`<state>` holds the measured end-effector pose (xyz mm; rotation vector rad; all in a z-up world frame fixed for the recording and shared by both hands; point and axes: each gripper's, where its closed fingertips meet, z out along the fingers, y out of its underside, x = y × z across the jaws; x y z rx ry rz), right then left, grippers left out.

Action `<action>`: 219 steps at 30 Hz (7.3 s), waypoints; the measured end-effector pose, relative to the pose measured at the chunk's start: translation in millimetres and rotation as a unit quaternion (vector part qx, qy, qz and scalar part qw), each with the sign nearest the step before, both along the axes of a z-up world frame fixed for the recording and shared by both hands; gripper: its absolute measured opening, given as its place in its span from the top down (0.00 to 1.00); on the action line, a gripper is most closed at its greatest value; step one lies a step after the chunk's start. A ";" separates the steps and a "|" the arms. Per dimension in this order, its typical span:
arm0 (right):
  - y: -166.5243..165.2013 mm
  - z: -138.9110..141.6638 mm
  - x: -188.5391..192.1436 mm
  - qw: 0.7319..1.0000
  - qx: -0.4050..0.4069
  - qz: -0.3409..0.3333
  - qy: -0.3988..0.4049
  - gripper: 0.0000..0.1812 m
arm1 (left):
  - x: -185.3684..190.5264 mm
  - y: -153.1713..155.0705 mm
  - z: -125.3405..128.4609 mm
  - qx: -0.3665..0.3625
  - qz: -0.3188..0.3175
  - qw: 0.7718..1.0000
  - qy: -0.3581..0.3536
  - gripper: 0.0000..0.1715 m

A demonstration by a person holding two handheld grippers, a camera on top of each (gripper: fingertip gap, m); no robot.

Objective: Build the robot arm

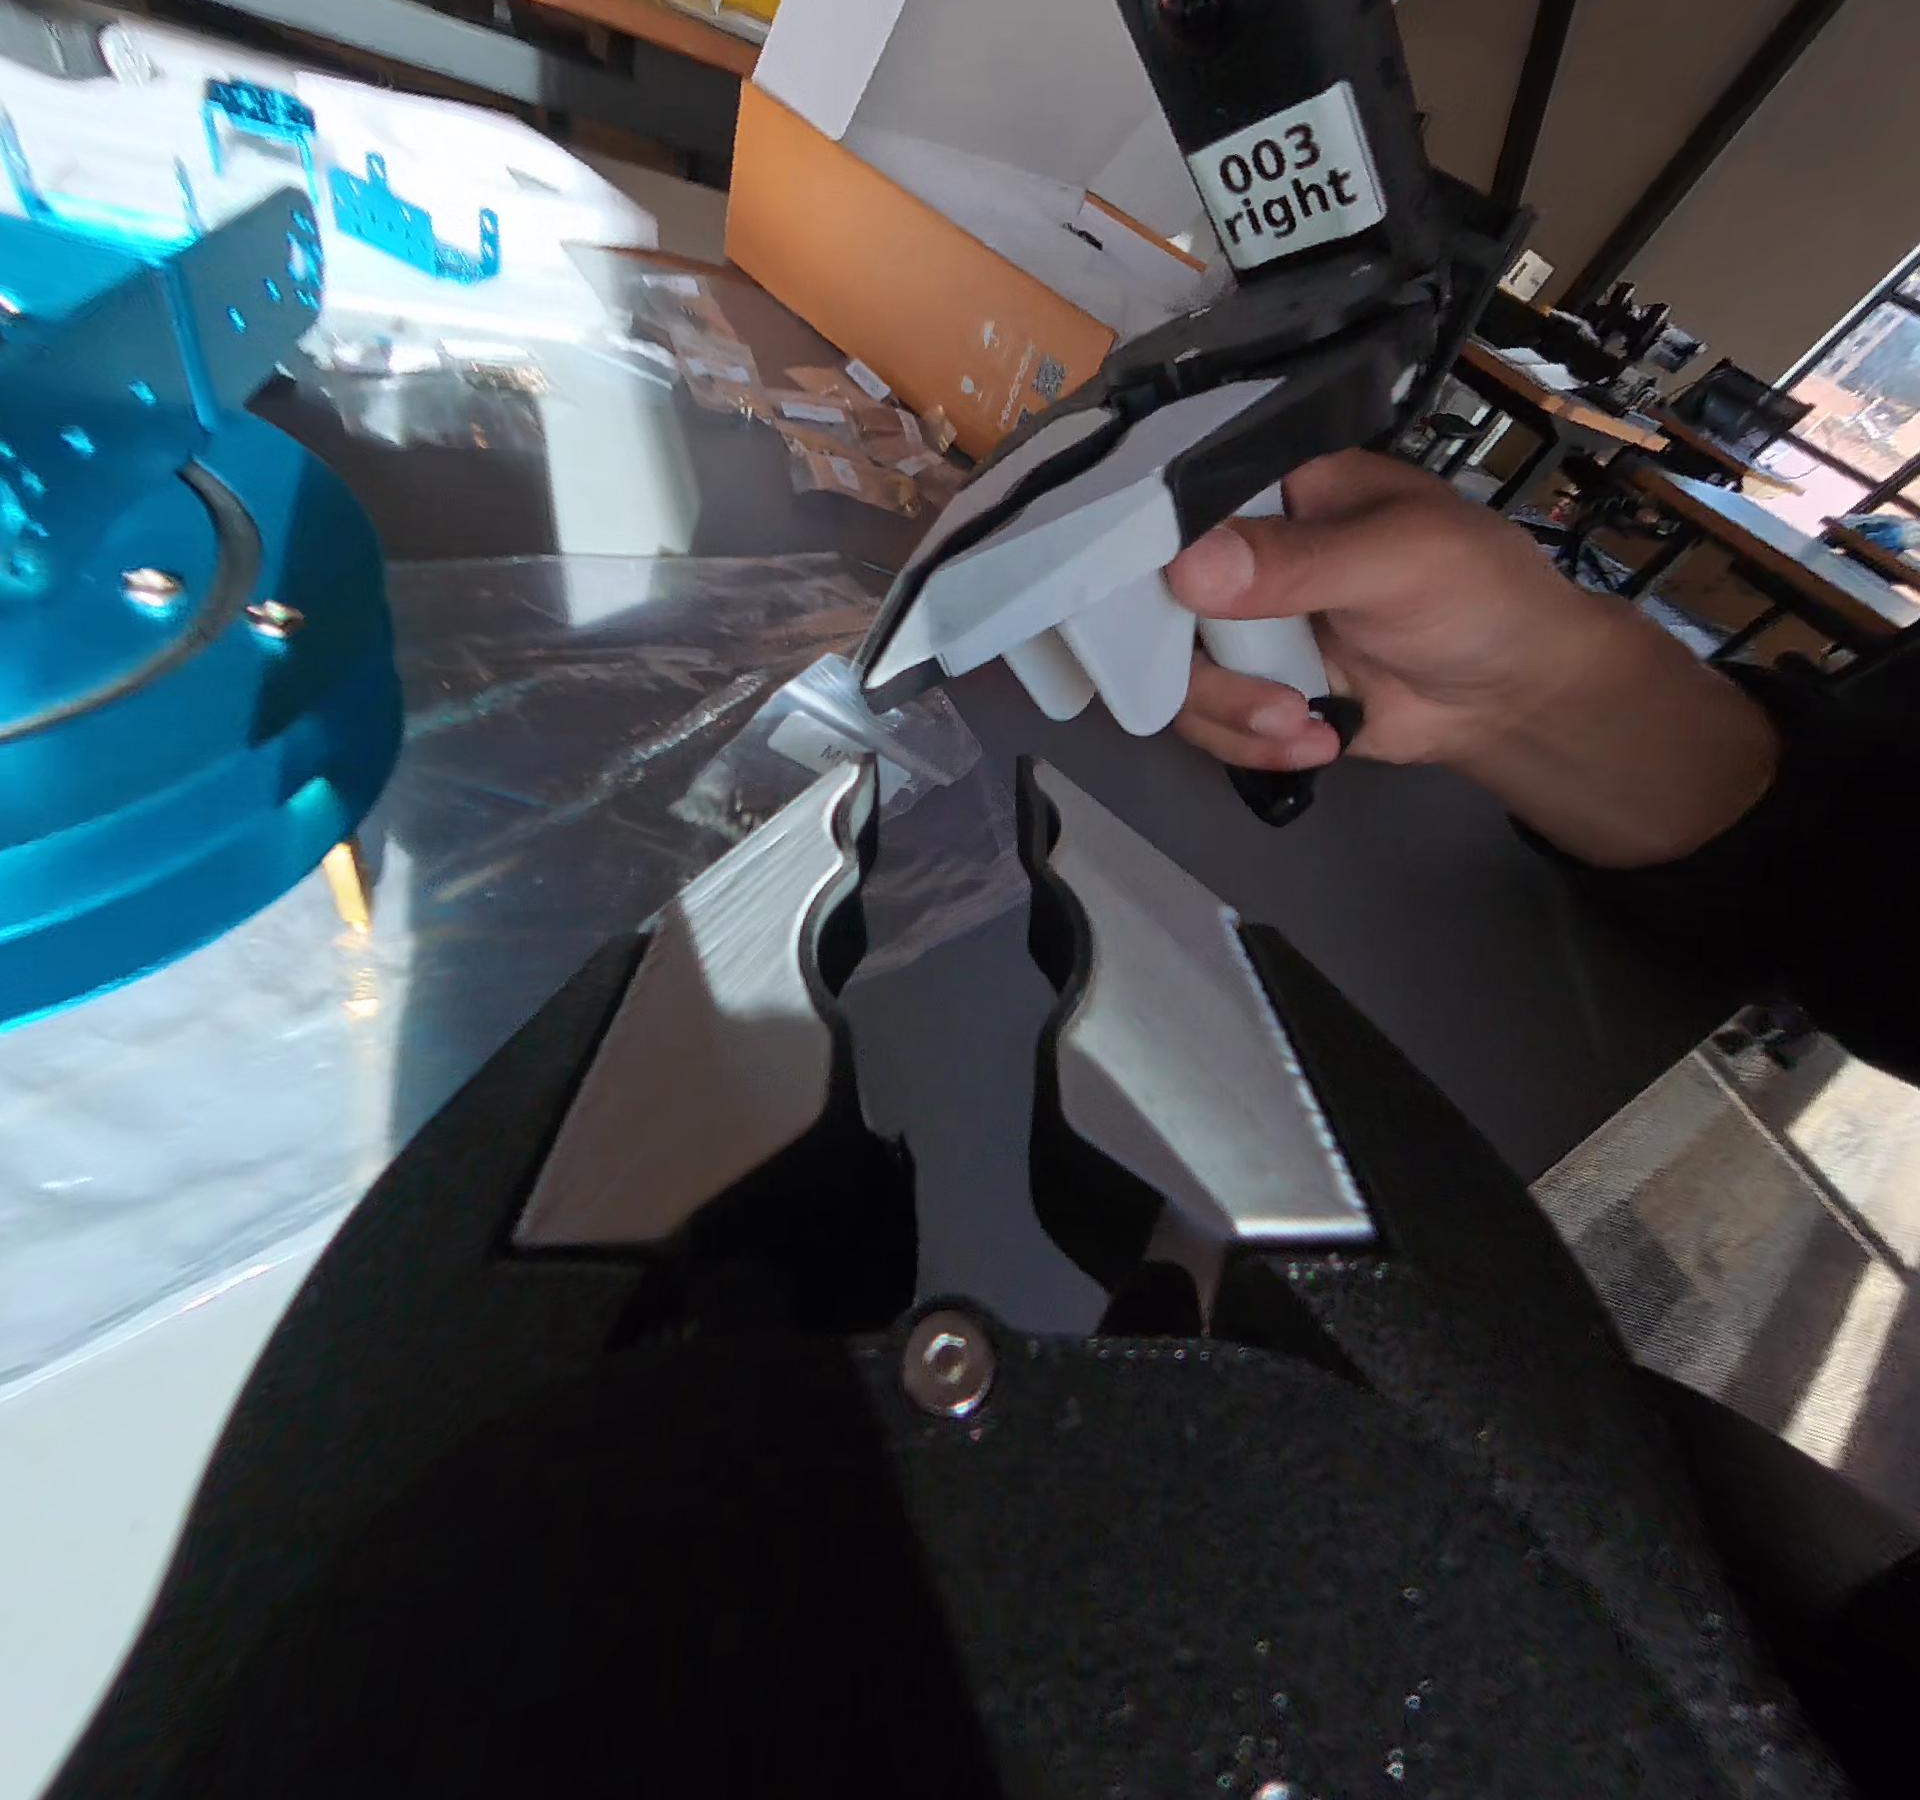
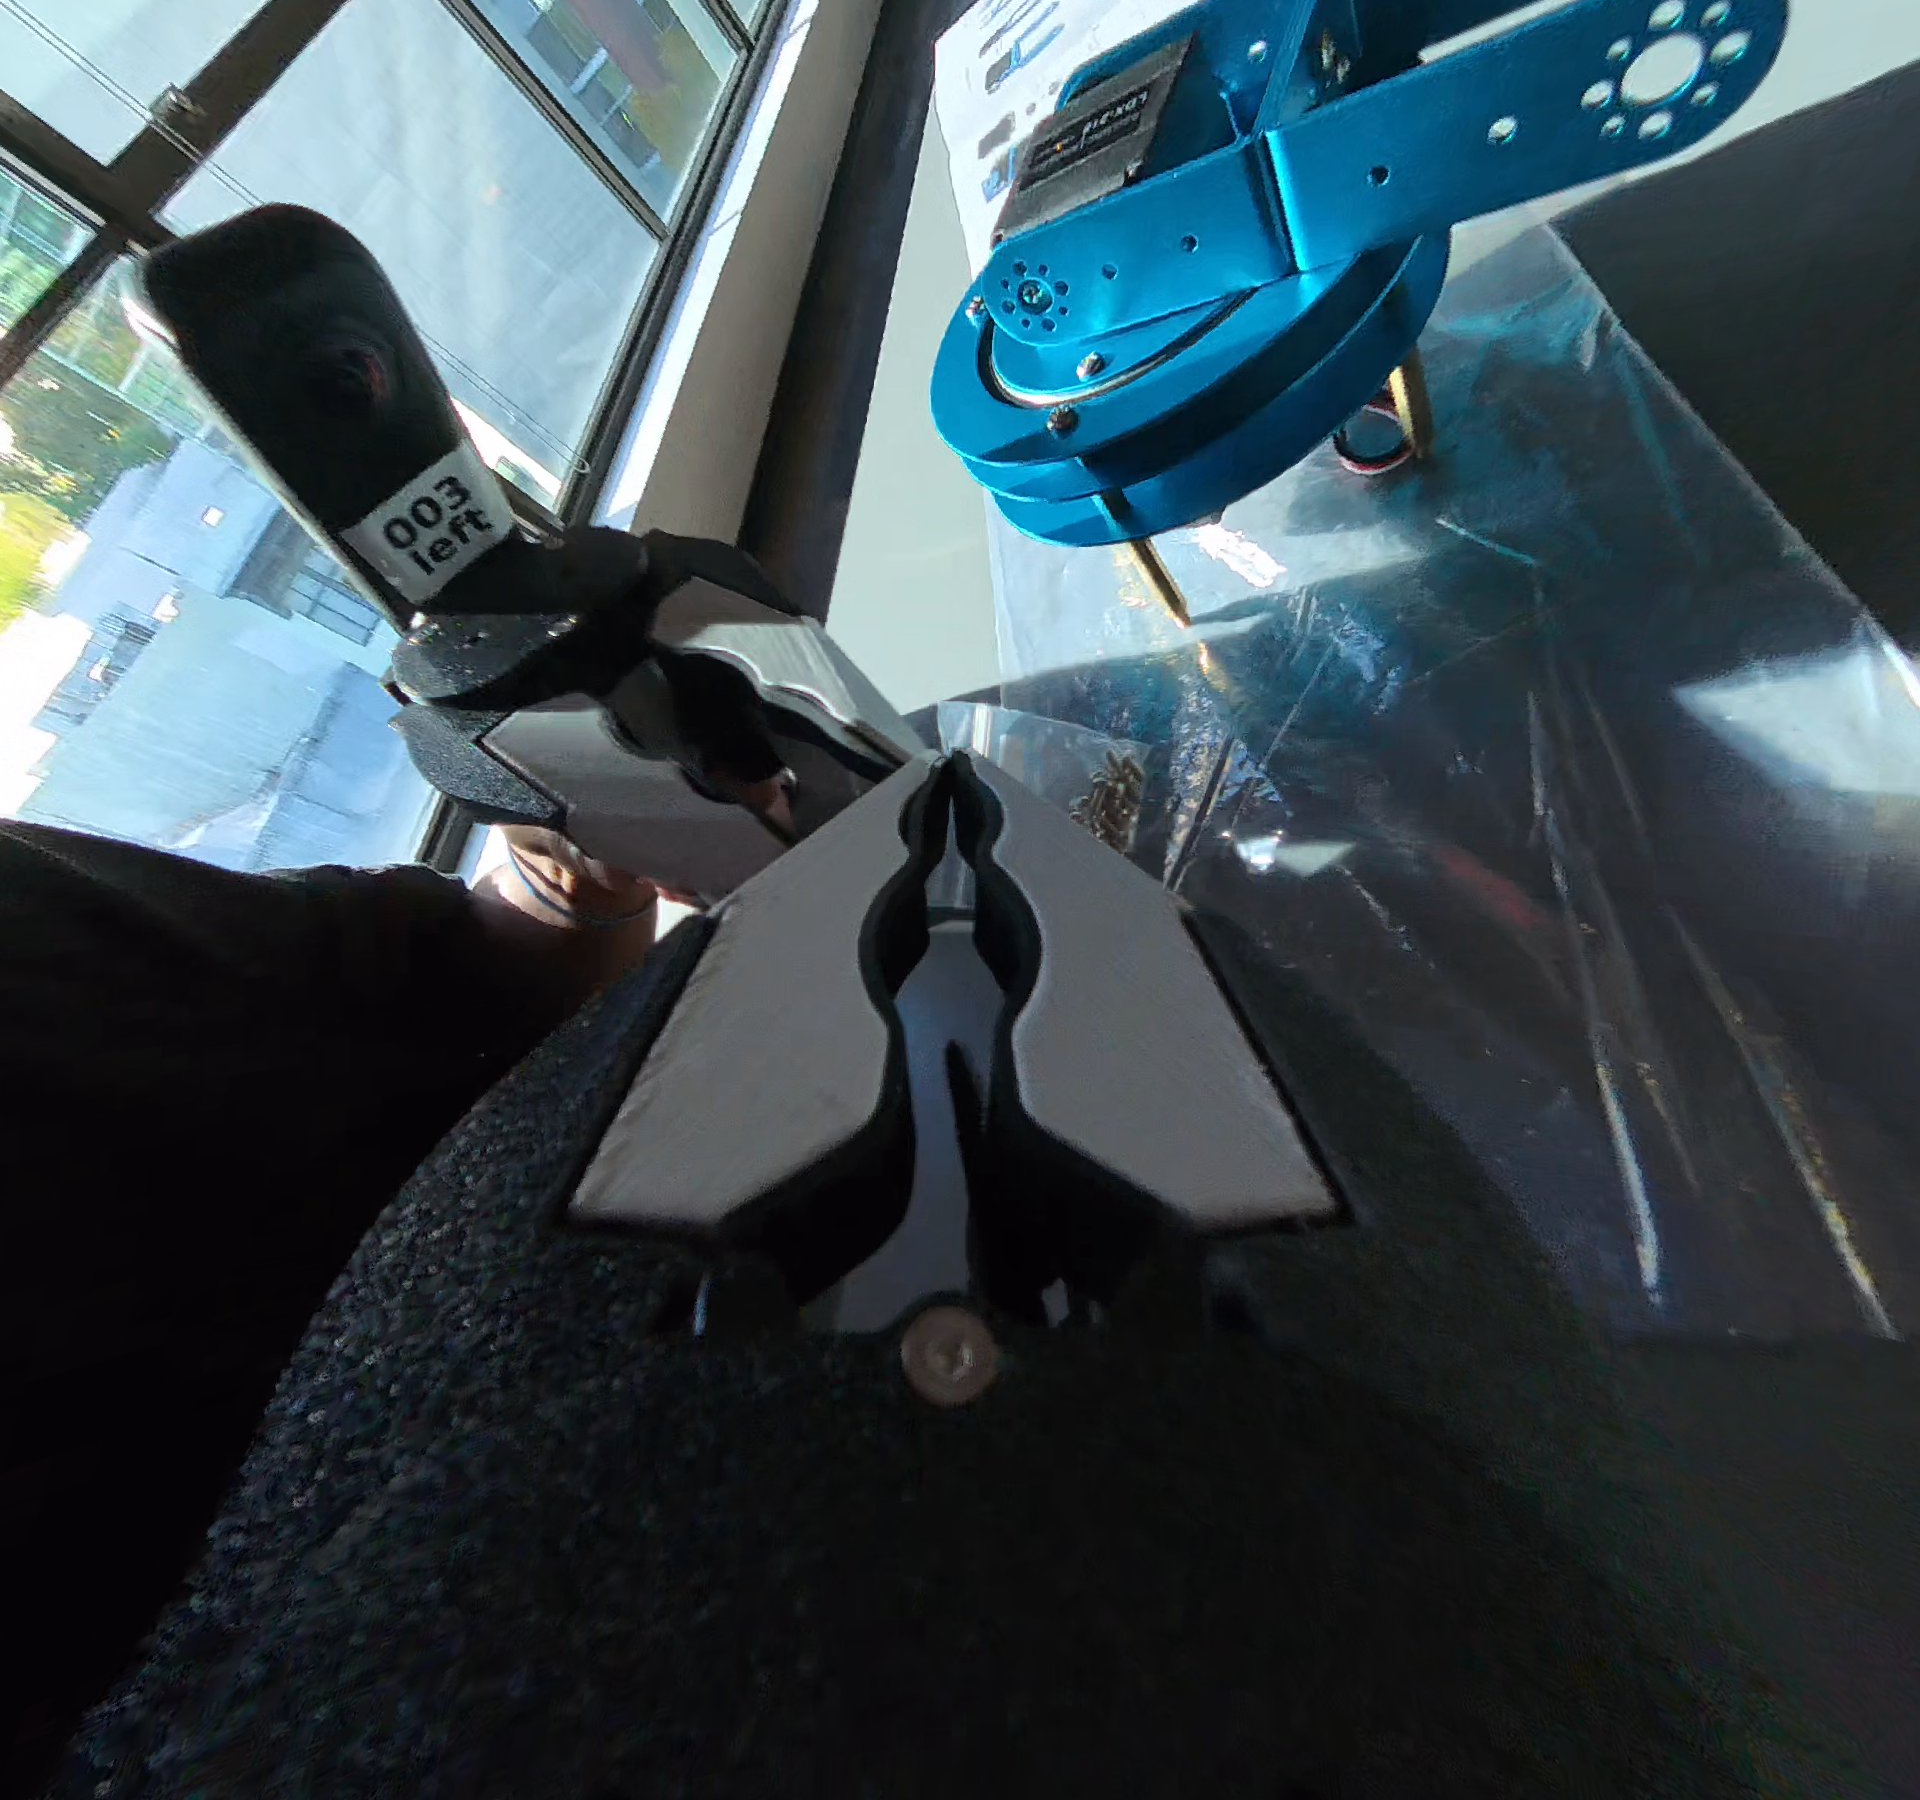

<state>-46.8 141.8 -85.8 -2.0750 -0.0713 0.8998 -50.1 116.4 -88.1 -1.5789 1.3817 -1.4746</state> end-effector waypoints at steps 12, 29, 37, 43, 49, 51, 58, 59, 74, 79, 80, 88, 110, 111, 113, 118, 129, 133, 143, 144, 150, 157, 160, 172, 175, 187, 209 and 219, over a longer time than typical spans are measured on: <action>-2.9 18.3 -26.0 0.983 0.004 0.033 0.180 1.00 | -8.1 2.9 12.4 0.004 -0.006 0.999 -0.038 0.91; -1.8 20.6 -24.9 0.993 0.028 0.018 0.109 1.00 | -16.6 11.1 16.7 -0.067 -0.005 0.996 -0.054 1.00; -2.2 20.6 -24.2 0.995 0.031 0.021 0.089 1.00 | -19.7 9.9 20.7 -0.088 -0.019 0.994 -0.067 0.98; -3.3 20.6 -24.1 0.995 0.028 0.027 0.089 1.00 | -19.5 14.2 20.9 -0.092 -0.008 0.993 -0.071 1.00; -1.2 8.8 -18.3 1.000 0.026 0.010 0.001 1.00 | -16.8 25.2 10.6 -0.068 0.030 0.996 -0.044 1.00; 2.1 -1.4 -10.1 0.998 0.022 -0.017 -0.061 1.00 | -11.7 26.5 2.8 -0.026 0.050 0.998 -0.024 1.00; 6.8 -7.4 3.5 0.987 0.028 -0.071 -0.144 0.95 | 2.9 24.1 -0.5 0.002 0.060 0.998 0.005 1.00; 7.1 -6.5 3.6 0.989 0.027 -0.069 -0.127 0.95 | 3.1 23.8 -0.4 0.003 0.057 0.998 0.006 1.00; 7.0 -15.3 11.2 0.983 0.013 -0.086 -0.158 1.00 | 5.3 37.9 -2.7 0.051 0.136 0.989 0.032 1.00; 6.2 -2.5 6.9 0.972 0.059 -0.068 -0.218 1.00 | 9.3 37.0 8.2 0.074 0.125 0.989 0.036 1.00; 4.5 1.8 7.0 0.967 0.078 -0.058 -0.236 1.00 | 9.1 36.4 11.0 0.065 0.115 0.991 0.037 1.00; 2.5 12.6 8.2 0.871 0.233 -0.021 -0.432 0.55 | 13.3 14.6 22.9 -0.123 -0.004 0.991 0.053 1.00; -6.8 7.6 -21.4 0.874 0.272 0.048 -0.399 0.80 | -13.4 2.6 18.6 -0.107 -0.067 0.987 0.100 1.00; -7.3 6.8 -21.9 0.873 0.274 0.050 -0.401 0.81 | -13.9 1.6 17.4 -0.099 -0.069 0.987 0.106 1.00; -7.5 7.7 -19.3 0.870 0.272 0.048 -0.408 0.86 | -14.5 4.0 15.1 -0.080 -0.063 0.988 0.112 1.00; -8.3 7.4 -18.7 0.872 0.271 0.051 -0.405 0.86 | -14.2 3.0 14.6 -0.051 -0.066 0.990 0.116 1.00; -19.1 33.9 7.2 0.961 0.189 -0.050 -0.194 0.61 | -26.1 34.5 40.7 -0.084 -0.146 0.985 0.029 1.00; -20.7 51.5 10.9 0.975 0.194 -0.097 -0.049 0.62 | -32.9 34.7 42.6 -0.077 -0.216 0.973 0.016 1.00; -15.3 35.9 12.4 0.969 0.185 -0.138 0.090 0.64 | -35.1 24.8 63.1 -0.062 -0.343 0.937 -0.015 1.00; -14.6 37.9 13.0 0.969 0.186 -0.128 0.098 0.64 | -33.4 25.8 70.8 -0.060 -0.350 0.934 -0.023 1.00; -2.3 61.2 7.3 0.961 0.182 0.001 0.210 0.69 | -14.4 26.9 118.4 -0.058 -0.385 0.920 -0.050 1.00; -22.5 102.1 20.2 0.935 0.264 0.061 0.228 0.91 | 20.3 21.0 120.2 -0.086 -0.360 0.929 -0.032 1.00; -31.3 102.5 35.8 0.939 0.276 0.024 0.205 0.98 | 28.1 15.8 109.3 -0.067 -0.338 0.938 -0.025 1.00; -50.1 11.6 68.3 0.992 0.078 -0.069 -0.071 0.98 | 53.4 -8.0 13.4 0.067 -0.232 0.967 0.085 1.00; -46.3 -12.6 71.5 0.988 0.032 -0.081 -0.126 0.98 | 57.4 -0.8 -17.3 0.109 -0.190 0.967 0.129 1.00; -45.2 -47.6 73.6 0.977 -0.025 -0.072 -0.200 0.98 | 31.2 20.8 -24.2 0.196 -0.139 0.965 0.105 0.92; -46.2 -48.3 73.0 0.969 -0.010 -0.064 -0.240 0.98 | 55.4 8.9 -38.8 0.312 -0.182 0.923 0.133 0.89; -46.3 -55.6 78.3 0.970 -0.027 -0.079 -0.227 0.98 | 59.2 -13.6 -44.0 0.422 -0.190 0.882 0.092 0.75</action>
